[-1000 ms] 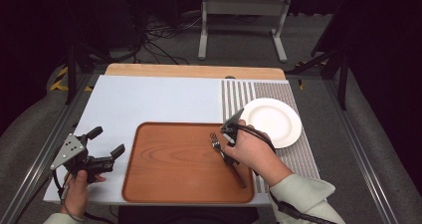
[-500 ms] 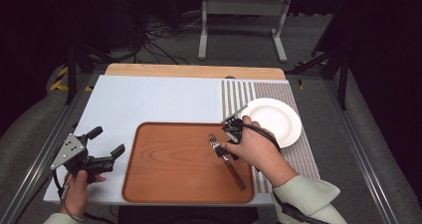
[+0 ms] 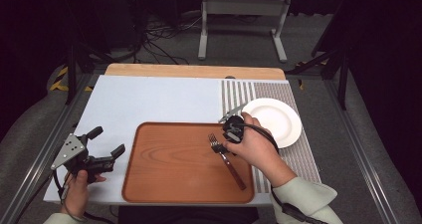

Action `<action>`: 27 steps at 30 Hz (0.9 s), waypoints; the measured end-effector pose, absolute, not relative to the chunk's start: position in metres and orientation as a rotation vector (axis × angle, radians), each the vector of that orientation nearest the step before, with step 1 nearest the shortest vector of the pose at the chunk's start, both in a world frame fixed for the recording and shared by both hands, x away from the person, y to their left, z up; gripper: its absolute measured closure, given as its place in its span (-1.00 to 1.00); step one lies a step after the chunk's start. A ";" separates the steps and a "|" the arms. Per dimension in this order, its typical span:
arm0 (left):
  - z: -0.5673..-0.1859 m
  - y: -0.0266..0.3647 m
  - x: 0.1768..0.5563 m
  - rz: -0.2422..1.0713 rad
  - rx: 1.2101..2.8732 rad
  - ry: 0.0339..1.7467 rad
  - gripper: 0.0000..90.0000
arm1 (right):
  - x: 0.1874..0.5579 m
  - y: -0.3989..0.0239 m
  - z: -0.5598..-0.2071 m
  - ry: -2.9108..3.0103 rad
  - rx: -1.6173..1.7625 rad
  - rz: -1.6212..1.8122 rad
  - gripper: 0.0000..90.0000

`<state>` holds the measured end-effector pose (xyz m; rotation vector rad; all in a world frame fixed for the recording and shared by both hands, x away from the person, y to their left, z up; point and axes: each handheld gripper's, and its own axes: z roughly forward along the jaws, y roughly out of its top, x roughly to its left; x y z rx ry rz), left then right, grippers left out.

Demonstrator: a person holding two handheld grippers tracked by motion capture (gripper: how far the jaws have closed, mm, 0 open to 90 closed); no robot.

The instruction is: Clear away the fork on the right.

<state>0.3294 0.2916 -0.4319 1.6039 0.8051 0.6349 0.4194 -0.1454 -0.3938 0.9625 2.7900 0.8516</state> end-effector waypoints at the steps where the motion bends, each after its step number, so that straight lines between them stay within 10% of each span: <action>1: -0.432 0.292 0.329 0.635 1.604 0.805 -0.97 | 0.420 -0.145 -0.394 2.790 0.929 0.880 -0.17; 12: -0.432 0.292 0.330 0.634 1.604 0.800 -0.97 | 0.426 -0.133 -0.414 2.806 0.726 0.975 0.86; 27: -0.432 0.292 0.330 0.631 1.604 0.801 -0.97 | 0.435 -0.126 -0.433 2.824 0.654 0.898 1.00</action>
